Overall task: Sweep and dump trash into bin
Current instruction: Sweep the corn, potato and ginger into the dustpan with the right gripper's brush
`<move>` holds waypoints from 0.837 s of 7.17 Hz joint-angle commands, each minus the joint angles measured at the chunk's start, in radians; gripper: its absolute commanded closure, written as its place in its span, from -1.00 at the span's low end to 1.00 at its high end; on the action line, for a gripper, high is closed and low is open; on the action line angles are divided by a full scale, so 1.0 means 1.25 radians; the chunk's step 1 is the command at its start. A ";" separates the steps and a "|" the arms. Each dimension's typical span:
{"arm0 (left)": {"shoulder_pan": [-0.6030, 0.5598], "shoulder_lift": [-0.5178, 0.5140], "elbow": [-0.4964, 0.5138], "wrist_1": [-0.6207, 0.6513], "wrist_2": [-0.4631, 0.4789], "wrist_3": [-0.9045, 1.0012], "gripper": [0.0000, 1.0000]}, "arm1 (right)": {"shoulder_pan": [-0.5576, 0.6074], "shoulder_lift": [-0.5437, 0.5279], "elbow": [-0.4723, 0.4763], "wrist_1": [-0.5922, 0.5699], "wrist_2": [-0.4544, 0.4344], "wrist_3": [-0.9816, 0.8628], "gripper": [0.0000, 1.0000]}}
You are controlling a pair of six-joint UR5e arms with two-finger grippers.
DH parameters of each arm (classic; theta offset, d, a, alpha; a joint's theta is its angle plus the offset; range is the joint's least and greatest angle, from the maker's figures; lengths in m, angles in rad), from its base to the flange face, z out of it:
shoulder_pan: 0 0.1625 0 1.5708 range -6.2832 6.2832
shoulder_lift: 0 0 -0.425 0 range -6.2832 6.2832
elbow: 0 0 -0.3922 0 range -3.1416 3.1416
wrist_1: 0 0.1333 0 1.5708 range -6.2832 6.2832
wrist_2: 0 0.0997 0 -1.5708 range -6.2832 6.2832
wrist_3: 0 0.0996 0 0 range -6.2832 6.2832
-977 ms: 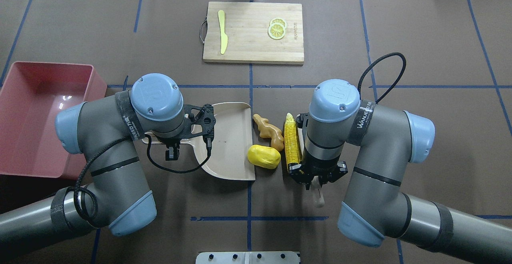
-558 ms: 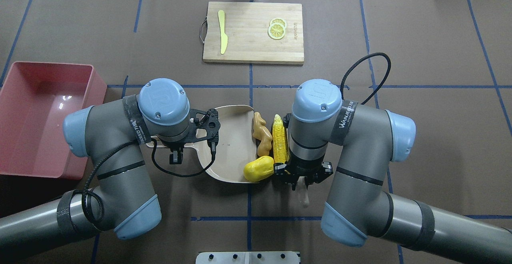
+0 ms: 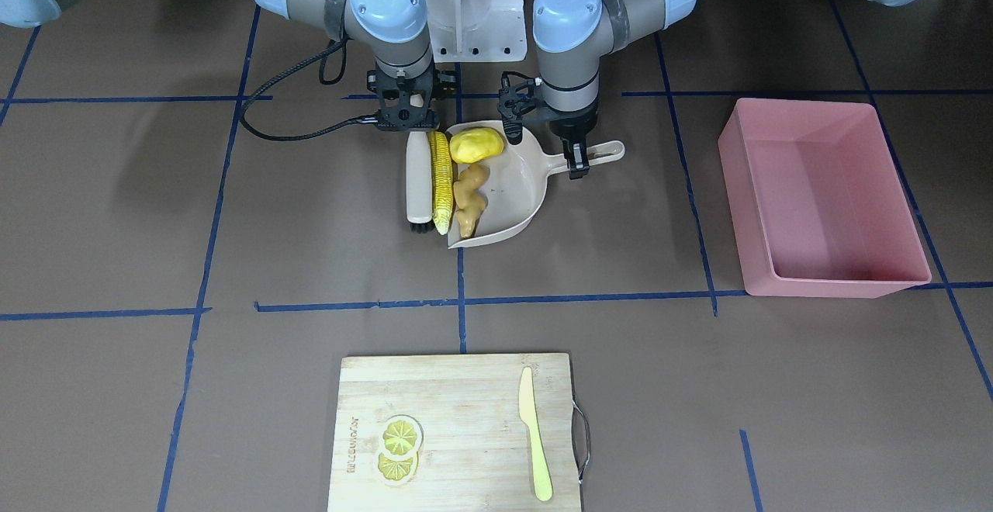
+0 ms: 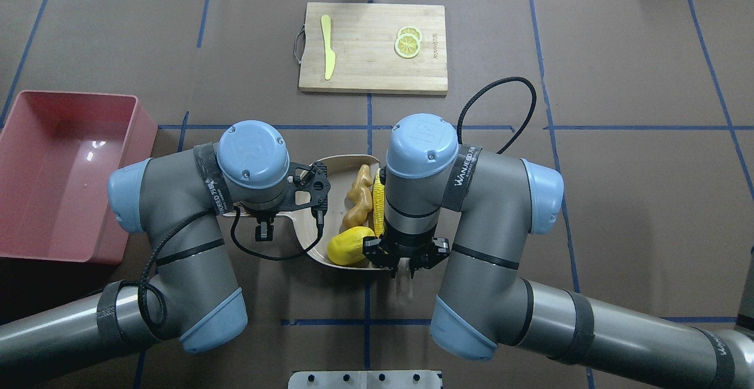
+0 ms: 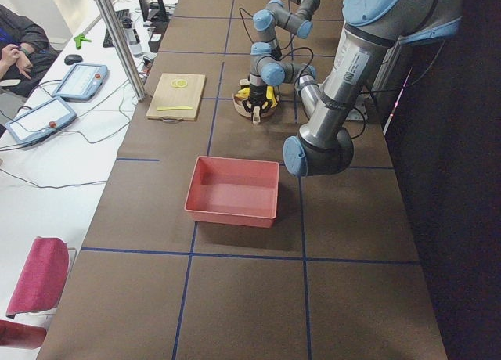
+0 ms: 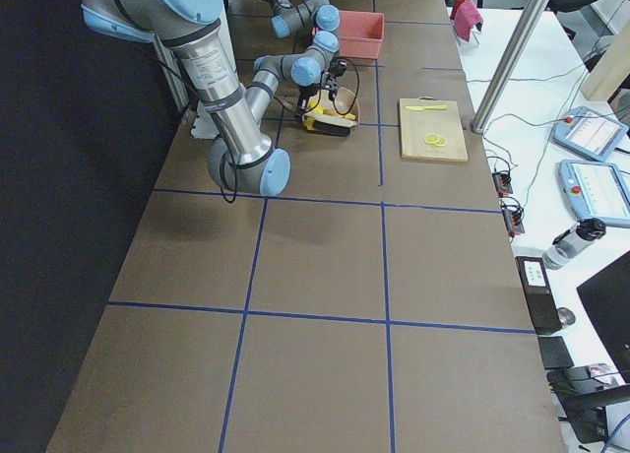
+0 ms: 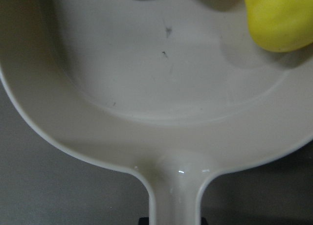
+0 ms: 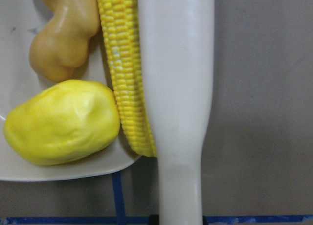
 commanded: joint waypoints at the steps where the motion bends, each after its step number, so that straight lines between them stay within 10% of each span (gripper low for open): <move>1: 0.010 -0.007 0.007 -0.001 0.003 -0.005 1.00 | -0.004 0.018 -0.010 0.009 -0.001 0.008 1.00; 6: 0.011 -0.005 0.008 -0.015 -0.003 -0.005 1.00 | -0.010 0.034 -0.016 0.012 -0.001 0.026 1.00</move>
